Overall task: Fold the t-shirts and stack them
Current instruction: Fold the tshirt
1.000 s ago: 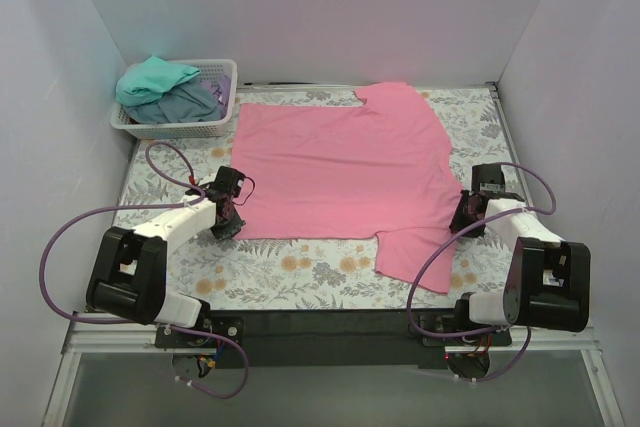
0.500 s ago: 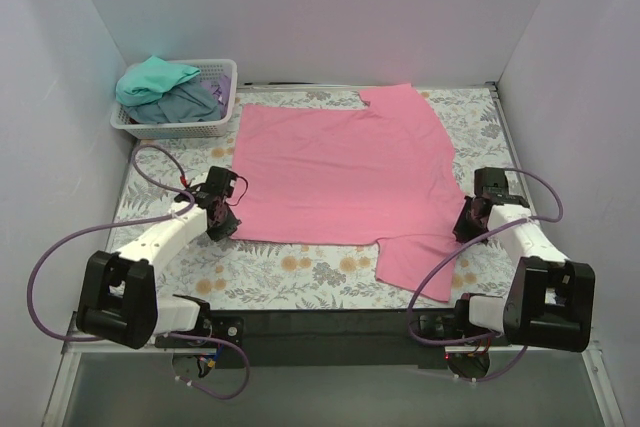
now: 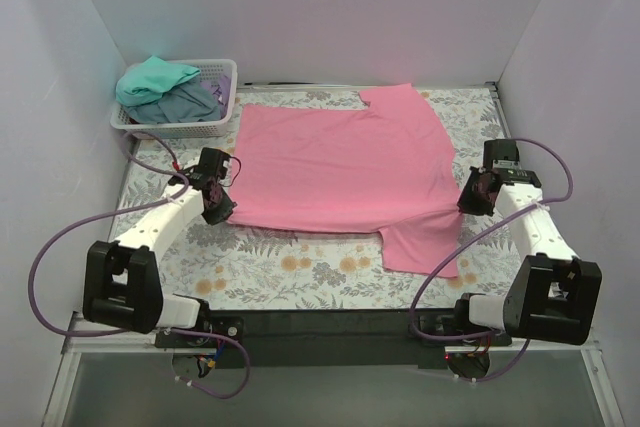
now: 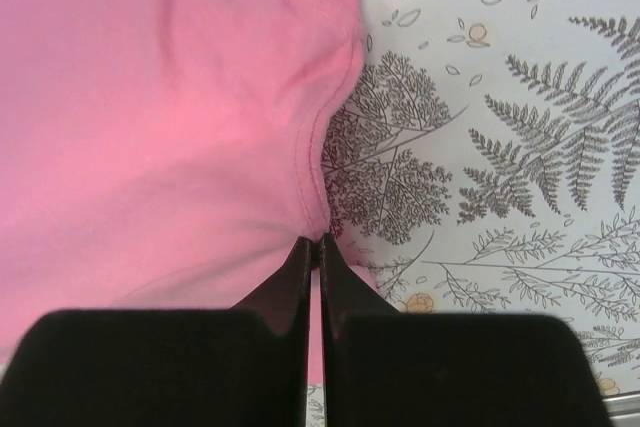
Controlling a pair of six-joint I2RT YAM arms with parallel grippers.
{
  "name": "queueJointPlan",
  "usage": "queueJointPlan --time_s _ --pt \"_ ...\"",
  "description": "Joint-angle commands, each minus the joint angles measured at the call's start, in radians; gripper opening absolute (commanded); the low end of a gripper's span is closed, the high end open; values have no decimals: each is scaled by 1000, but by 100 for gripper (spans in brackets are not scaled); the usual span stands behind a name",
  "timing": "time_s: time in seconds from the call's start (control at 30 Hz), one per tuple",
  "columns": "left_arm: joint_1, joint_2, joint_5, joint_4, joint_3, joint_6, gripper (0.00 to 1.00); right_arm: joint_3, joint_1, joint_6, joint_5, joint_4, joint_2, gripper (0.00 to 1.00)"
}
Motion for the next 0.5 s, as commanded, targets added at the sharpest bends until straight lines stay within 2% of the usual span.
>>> queueJointPlan --time_s 0.0,0.47 --pt "27 65 6 25 79 22 0 101 -3 -23 -9 0 59 1" --pt "67 316 -10 94 271 39 0 365 -3 -55 11 24 335 1"
